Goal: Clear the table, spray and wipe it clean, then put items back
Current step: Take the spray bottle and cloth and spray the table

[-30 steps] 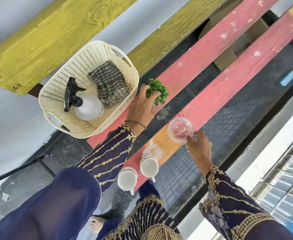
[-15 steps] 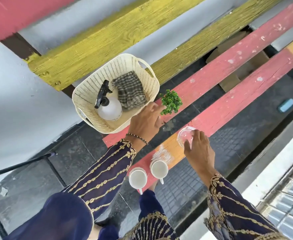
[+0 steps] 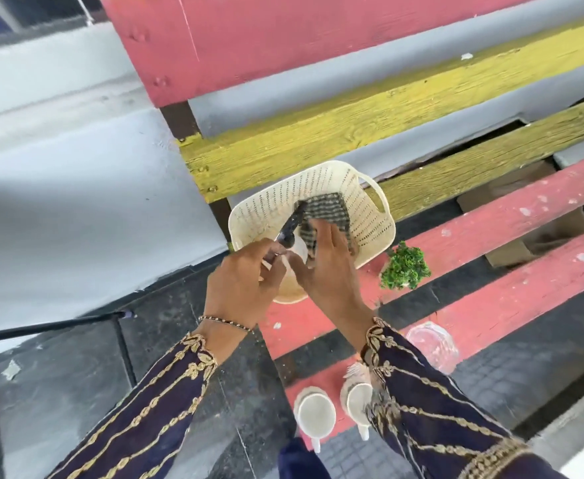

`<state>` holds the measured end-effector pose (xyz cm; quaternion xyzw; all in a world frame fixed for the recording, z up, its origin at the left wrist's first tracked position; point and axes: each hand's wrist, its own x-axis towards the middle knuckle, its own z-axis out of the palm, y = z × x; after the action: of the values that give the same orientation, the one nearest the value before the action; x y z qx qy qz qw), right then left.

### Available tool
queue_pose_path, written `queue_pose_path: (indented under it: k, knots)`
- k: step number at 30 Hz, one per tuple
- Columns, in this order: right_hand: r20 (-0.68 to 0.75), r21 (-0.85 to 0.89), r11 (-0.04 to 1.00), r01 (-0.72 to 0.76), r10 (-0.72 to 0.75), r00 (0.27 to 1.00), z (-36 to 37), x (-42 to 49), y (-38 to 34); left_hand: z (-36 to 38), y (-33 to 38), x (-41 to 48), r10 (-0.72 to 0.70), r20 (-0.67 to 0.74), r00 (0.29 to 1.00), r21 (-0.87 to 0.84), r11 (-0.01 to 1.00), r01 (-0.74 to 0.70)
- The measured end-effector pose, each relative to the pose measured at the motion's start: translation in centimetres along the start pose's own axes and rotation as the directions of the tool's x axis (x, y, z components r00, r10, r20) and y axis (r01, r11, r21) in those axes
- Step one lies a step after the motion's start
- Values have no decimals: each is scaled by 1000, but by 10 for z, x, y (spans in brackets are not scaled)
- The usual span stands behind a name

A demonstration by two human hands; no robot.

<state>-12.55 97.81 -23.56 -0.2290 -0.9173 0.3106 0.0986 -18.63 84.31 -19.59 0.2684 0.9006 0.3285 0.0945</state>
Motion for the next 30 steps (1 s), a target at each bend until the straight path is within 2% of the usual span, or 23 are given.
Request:
queue_pose_path:
  k: [2, 4, 8, 12, 14, 16, 19, 21, 22, 23, 25, 27, 30]
  knots:
    - [120, 96, 990, -101, 89, 989, 21, 21, -2, -4, -12, 1, -41, -27, 999, -45, 998, 40]
    - [151, 127, 982, -143, 123, 981, 40, 35, 2, -5, -20, 4, -77, -18, 997, -84, 994, 75]
    - [38, 160, 983, -88, 83, 996, 41, 42, 16, 2, -22, 13, -127, 0, 992, -131, 983, 126]
    - [-67, 320, 946, -46, 71, 995, 2, 24, 27, 25, -15, 27, -180, -43, 983, -228, 959, 166]
    - [-92, 369, 928, -44, 84, 992, -23, 17, 33, 47, -15, 42, -252, -46, 967, -267, 936, 231]
    - [-100, 372, 926, -64, 108, 989, -46, 16, 39, 74, -19, 65, -399, 39, 916, -296, 871, 392]
    - [-82, 322, 943, -90, 123, 989, -67, 20, 48, 111, -28, 100, -612, 265, 745, -322, 672, 667]
    - [-78, 295, 950, -102, 130, 988, -75, 23, 54, 131, -29, 117, -659, 366, 657, -329, 568, 754]
    - [-76, 291, 951, -105, 132, 988, -78, 24, 58, 140, -29, 122, -661, 380, 647, -314, 566, 763]
    - [-72, 288, 952, -104, 130, 989, -80, 26, 62, 147, -28, 125, -650, 378, 659, -267, 605, 750]
    - [-65, 282, 954, -103, 126, 990, -81, 28, 68, 156, -28, 129, -625, 351, 697, -89, 719, 690]
    - [-54, 281, 953, -117, 138, 989, -83, 29, 74, 163, -30, 130, -626, 308, 716, 40, 761, 648]
    - [-40, 288, 950, -117, 134, 990, -87, 30, 77, 164, -26, 130, -622, 298, 724, 10, 761, 649]
